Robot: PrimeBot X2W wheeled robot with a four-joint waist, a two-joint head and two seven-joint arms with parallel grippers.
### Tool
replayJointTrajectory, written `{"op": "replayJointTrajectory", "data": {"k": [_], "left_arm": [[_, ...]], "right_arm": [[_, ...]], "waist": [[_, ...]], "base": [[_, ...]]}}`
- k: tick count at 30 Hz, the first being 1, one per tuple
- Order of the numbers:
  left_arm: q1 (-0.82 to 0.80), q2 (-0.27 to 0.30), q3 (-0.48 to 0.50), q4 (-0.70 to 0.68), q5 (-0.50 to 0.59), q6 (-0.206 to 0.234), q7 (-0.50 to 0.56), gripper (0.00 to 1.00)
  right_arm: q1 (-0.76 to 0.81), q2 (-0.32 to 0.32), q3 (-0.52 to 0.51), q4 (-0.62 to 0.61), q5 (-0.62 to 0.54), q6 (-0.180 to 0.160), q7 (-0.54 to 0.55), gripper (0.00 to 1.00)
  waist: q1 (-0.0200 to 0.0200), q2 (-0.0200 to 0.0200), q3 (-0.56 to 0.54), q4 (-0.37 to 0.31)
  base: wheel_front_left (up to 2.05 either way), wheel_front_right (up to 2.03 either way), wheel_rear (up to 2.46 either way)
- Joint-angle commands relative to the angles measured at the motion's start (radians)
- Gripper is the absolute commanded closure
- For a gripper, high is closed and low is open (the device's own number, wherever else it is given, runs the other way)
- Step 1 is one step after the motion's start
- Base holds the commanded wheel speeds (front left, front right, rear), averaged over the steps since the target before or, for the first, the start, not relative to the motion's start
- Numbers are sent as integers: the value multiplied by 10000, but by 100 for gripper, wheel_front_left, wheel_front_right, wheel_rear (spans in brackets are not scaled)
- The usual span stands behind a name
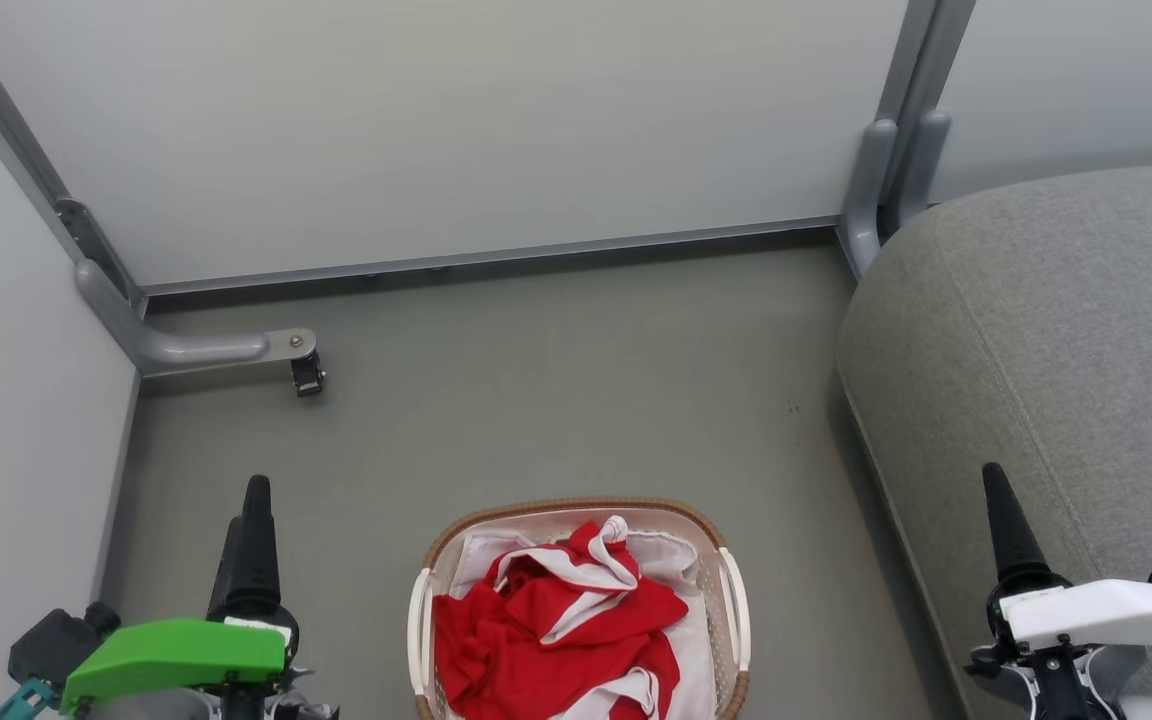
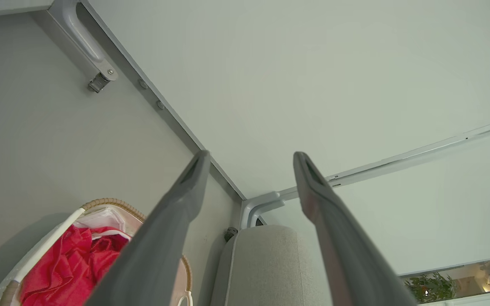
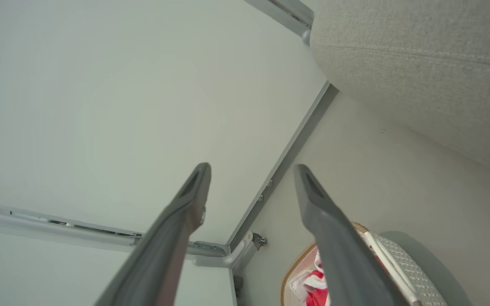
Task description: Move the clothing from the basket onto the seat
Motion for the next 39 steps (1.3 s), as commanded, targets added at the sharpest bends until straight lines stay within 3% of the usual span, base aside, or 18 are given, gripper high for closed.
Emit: {"op": "replayJointTrajectory", "data": {"k": [1, 26, 39], "left_arm": [[39, 55, -69, -248, 379, 83, -97, 0], [299, 80, -1139, -427, 4479, 1051, -850, 0], [393, 90, -1575, -349, 5803, 1323, -1180, 0]], "right_arm": [[-16, -69, 51, -282, -517, 1, -110, 0], [271, -103, 571, -617, -4419, 2, -865, 0], [352, -118, 673, -497, -5945, 2, -1198, 0]], "waist": [[0, 0, 5, 2], [0, 0, 32, 10], [0, 0, 44, 51]], "base": [[0, 0, 0], [0, 0, 0], [0, 0, 0]]}}
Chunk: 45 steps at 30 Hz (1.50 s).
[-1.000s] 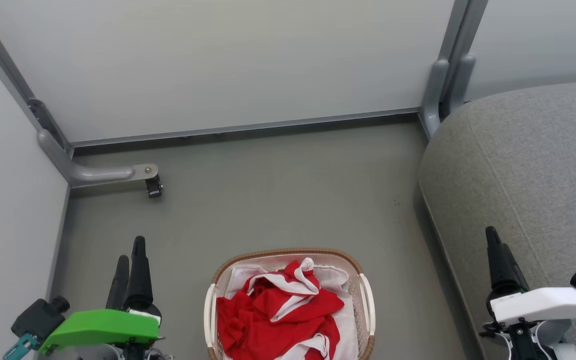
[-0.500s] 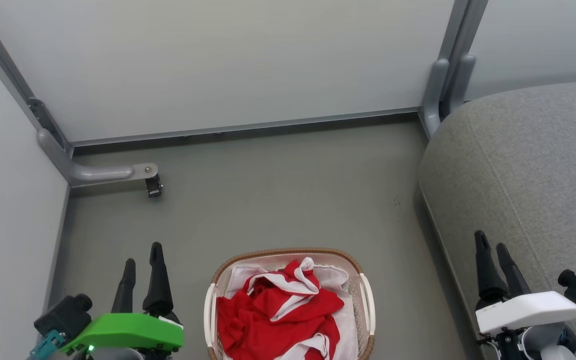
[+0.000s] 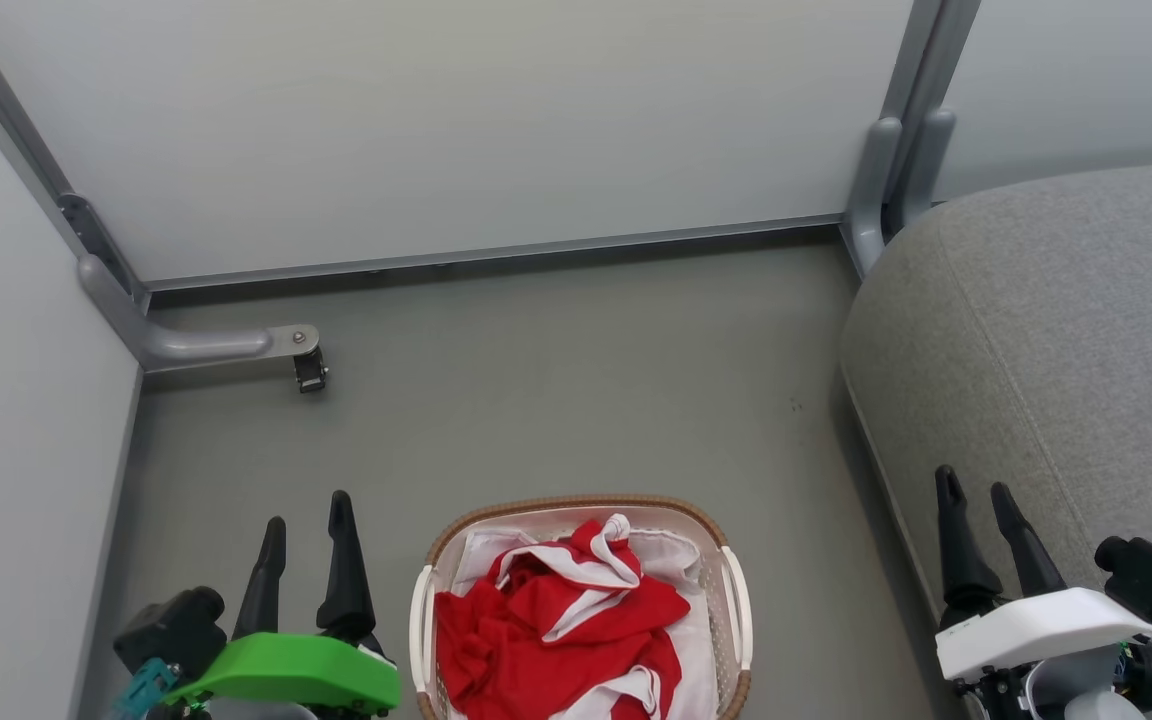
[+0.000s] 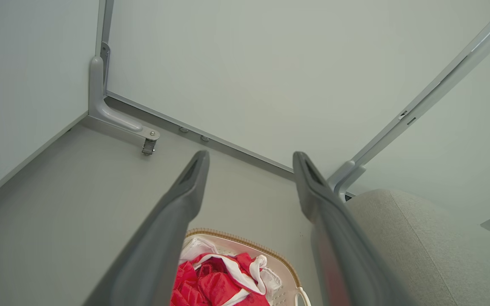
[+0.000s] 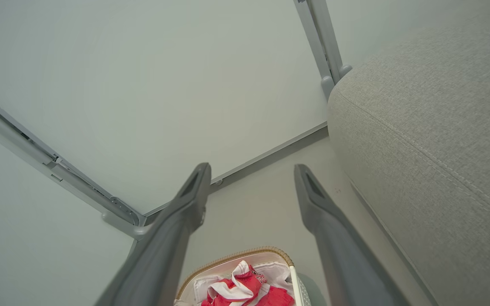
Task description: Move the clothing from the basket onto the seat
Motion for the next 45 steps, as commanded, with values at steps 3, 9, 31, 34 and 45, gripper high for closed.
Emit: {"op": "replayJointTrajectory", "data": {"k": [3, 9, 31, 34, 45], "left_arm": [[85, 68, -114, -71, 422, 114, -140, 0], [121, 71, -248, 43, 931, 249, -278, 0], [209, 85, -575, 673, 2614, 802, -725, 0], [194, 85, -603, 785, 2744, 855, -783, 0], [205, 92, -739, 1110, 3377, 972, -999, 0]], "right_arm": [[61, -67, 15, -15, -512, 3, -154, 0], [71, -72, 125, 61, -1289, 3, -288, 0], [105, -93, 115, 309, -3200, 3, -741, 0], [125, -96, 101, 323, -3442, 4, -784, 0], [161, -105, 20, 392, -4304, 2, -1009, 0]], "waist": [[0, -1, 6, 14], [0, -1, 3, 26], [-1, -1, 32, 50], [-1, -1, 39, 55], [-1, -1, 75, 83]], "base": [[0, 0, 0], [0, 0, 0], [0, 0, 0], [0, 0, 0], [0, 0, 0]]}}
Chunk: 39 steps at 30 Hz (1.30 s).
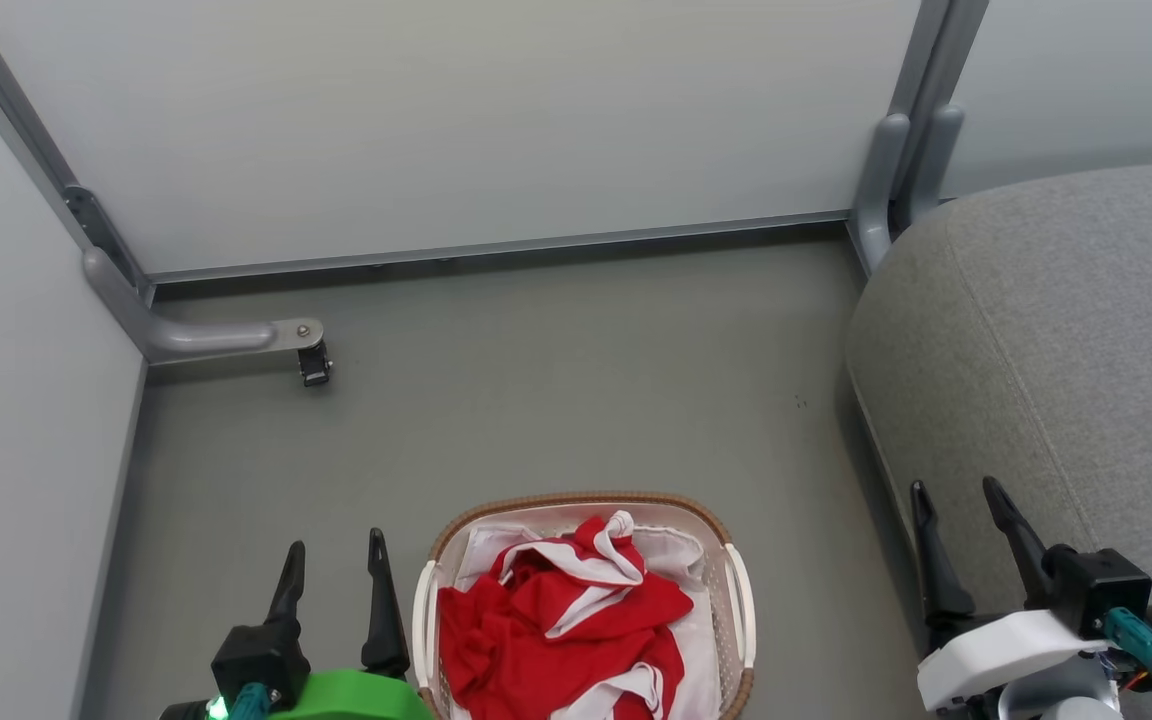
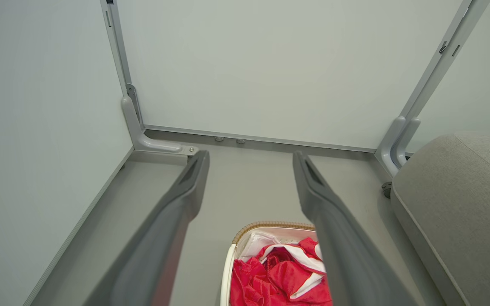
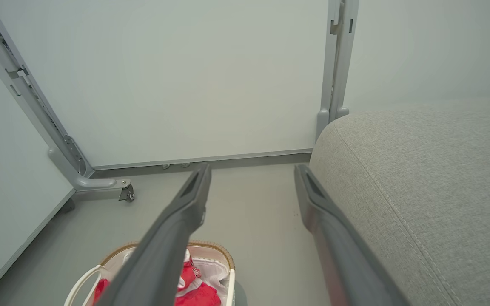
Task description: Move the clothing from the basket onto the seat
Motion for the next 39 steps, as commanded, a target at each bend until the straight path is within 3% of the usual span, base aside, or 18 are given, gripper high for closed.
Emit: {"op": "replayJointTrajectory", "data": {"k": [1, 39], "left_arm": [[147, 62, -43, 35, 185, 69, -110, 0], [-271, 62, -84, 478, 128, -6, -70, 0]], "right_arm": [[151, -63, -16, 30, -211, 0, -87, 0], [-127, -62, -129, 29, -129, -1, -89, 0]], "waist": [[-1, -1, 2, 7], [-1, -1, 405, 31]], "base": [[0, 0, 0], [0, 0, 0]]}}
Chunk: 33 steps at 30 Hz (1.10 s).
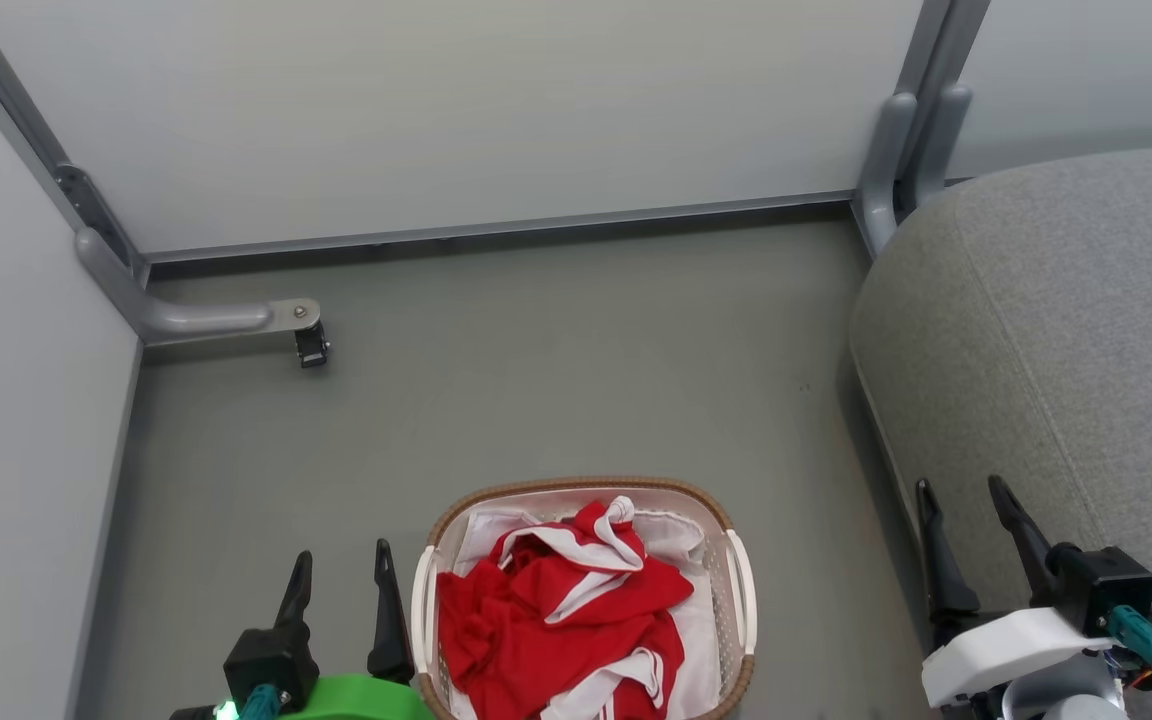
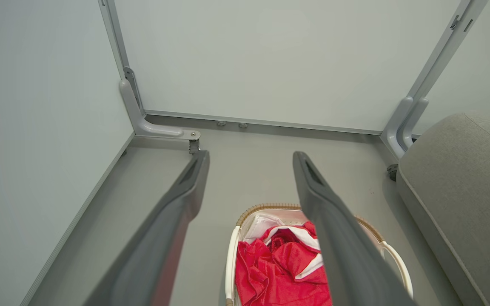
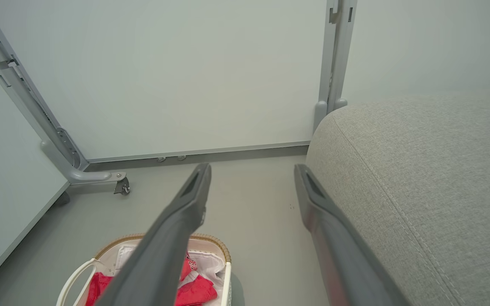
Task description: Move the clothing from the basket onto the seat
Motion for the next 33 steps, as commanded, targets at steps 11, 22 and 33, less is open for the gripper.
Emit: {"op": "replayJointTrajectory", "data": {"k": [11, 22, 33], "left_arm": [[-811, 61, -126, -116, 463, -56, -7, 0], [-2695, 60, -571, 244, 1832, -631, -5, 0], [-5386, 308, -1419, 2471, 2724, -1925, -2, 0]], "right_arm": [[-669, -60, -206, -281, -99, -3, -48, 0], [-2064, -56, -457, -714, -192, -3, -48, 0], [-3779, -48, -513, -1816, 228, -3, -37, 0]], "waist": [[-1, -1, 1517, -1], [-1, -1, 3949, -462], [-1, -1, 6446, -1469]], "base": [[0, 0, 0], [0, 0, 0], [0, 0, 0]]}}
